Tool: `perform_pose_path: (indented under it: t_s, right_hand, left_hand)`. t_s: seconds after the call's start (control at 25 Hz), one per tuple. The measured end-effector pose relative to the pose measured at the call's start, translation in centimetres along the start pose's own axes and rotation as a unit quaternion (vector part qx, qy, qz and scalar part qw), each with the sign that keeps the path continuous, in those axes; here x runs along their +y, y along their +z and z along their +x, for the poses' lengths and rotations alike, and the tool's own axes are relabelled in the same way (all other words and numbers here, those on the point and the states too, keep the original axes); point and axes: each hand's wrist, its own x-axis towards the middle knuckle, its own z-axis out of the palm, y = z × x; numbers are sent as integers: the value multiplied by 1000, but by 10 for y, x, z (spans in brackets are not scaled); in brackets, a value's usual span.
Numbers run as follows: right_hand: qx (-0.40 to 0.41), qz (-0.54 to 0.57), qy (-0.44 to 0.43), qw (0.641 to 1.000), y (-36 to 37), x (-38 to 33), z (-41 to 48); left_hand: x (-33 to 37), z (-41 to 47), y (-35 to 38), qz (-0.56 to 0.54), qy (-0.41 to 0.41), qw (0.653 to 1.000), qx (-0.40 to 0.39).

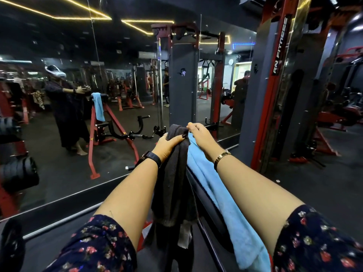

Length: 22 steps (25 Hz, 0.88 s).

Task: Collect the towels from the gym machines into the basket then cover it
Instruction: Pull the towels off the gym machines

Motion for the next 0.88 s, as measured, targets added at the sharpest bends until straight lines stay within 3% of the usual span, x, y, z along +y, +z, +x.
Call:
perform_pose_path:
  t_s: [0.16,0.32,0.4,0.48,0.6,0.76,0.88]
  right_hand:
    - [-8,-212,-4,977,2,63,57]
    - [-59,-395,2,917,11,98,76]
    - [-86,-434,55,895,13,108,84]
    - [-96,-429,114,891,16,122,87]
    - [-43,-421,122,898,19,135,95]
    - [-58,-336,73,937,7,128,115]
    - [-48,-219,-10,974,0,105,116]
  left_hand:
    - [-43,59,-14,98,-62,986,122]
    - [-77,91,-10,165,-79,974,131]
    - [-80,105,-10,169,-66,973,141]
    - [-86,112,-13,169,-64,973,142]
    - [-95,118,-24,146,-46,973,172]
    - [-87,128,-29,-22,4,983,182]
    - [-68,135,-27,-85,40,984,152]
